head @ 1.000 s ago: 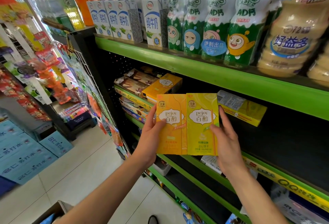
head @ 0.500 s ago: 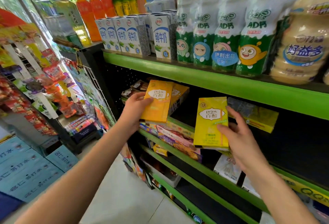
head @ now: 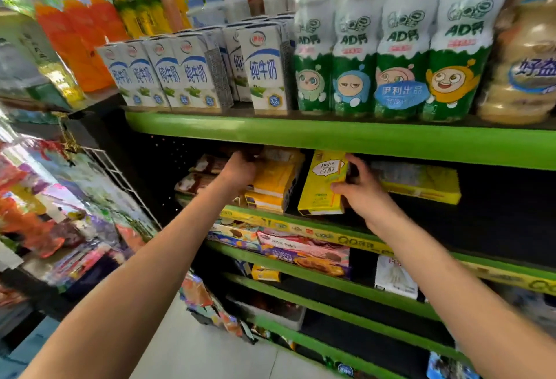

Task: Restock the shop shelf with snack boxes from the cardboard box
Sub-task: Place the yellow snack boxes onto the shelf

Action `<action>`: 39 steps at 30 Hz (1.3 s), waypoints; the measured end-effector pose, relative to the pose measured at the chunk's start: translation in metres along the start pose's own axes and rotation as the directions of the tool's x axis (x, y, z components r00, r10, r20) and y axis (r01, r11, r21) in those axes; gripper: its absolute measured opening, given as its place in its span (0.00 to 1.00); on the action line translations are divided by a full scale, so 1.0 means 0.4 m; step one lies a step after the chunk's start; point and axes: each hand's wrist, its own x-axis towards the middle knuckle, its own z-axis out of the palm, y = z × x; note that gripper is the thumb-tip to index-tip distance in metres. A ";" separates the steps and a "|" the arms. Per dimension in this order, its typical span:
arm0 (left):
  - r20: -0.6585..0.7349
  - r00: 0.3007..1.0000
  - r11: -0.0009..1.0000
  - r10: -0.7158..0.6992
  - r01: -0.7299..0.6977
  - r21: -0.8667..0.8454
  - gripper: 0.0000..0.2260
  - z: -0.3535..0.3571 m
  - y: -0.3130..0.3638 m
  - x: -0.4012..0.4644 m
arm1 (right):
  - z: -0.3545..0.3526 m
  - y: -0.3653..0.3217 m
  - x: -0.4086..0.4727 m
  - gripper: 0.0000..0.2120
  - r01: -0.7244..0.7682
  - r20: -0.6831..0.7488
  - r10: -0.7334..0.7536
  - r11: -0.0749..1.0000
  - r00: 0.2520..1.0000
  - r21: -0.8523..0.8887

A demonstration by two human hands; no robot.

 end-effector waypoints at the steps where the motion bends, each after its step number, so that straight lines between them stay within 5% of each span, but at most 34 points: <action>1: 0.022 0.999 0.995 0.034 -0.036 0.092 0.12 -0.002 -0.012 0.011 | 0.018 -0.001 0.012 0.37 -0.025 0.006 0.025 0.999 1.000 -0.031; 4: 0.063 0.994 0.964 0.089 -0.102 0.247 0.17 -0.009 -0.042 0.033 | 0.053 0.007 0.030 0.31 -0.087 -0.026 0.083 0.979 0.996 -0.185; 10: 0.190 0.968 0.937 0.163 -0.212 0.279 0.16 -0.021 -0.093 0.048 | 0.075 0.003 0.014 0.18 -0.023 -0.021 0.014 0.868 1.000 -0.496; 21: 0.307 0.922 0.898 0.236 -0.327 0.293 0.17 -0.052 -0.087 0.037 | 0.066 0.026 0.007 0.33 -0.095 -0.056 0.077 0.835 0.995 -0.542; 31: 0.200 0.943 0.875 0.266 -0.323 0.360 0.18 -0.035 -0.070 0.000 | 0.072 0.032 -0.004 0.35 -0.090 -0.070 0.061 0.819 0.996 -0.567; 34: 0.210 0.929 0.809 0.305 -0.369 0.458 0.18 -0.016 -0.064 -0.019 | 0.076 0.034 -0.006 0.36 -0.077 -0.071 0.043 0.801 0.997 -0.593; 39: 0.299 0.931 0.605 0.209 -0.363 0.709 0.37 0.037 -0.035 -0.054 | 0.079 0.033 -0.011 0.37 -0.057 -0.078 0.013 0.795 0.997 -0.604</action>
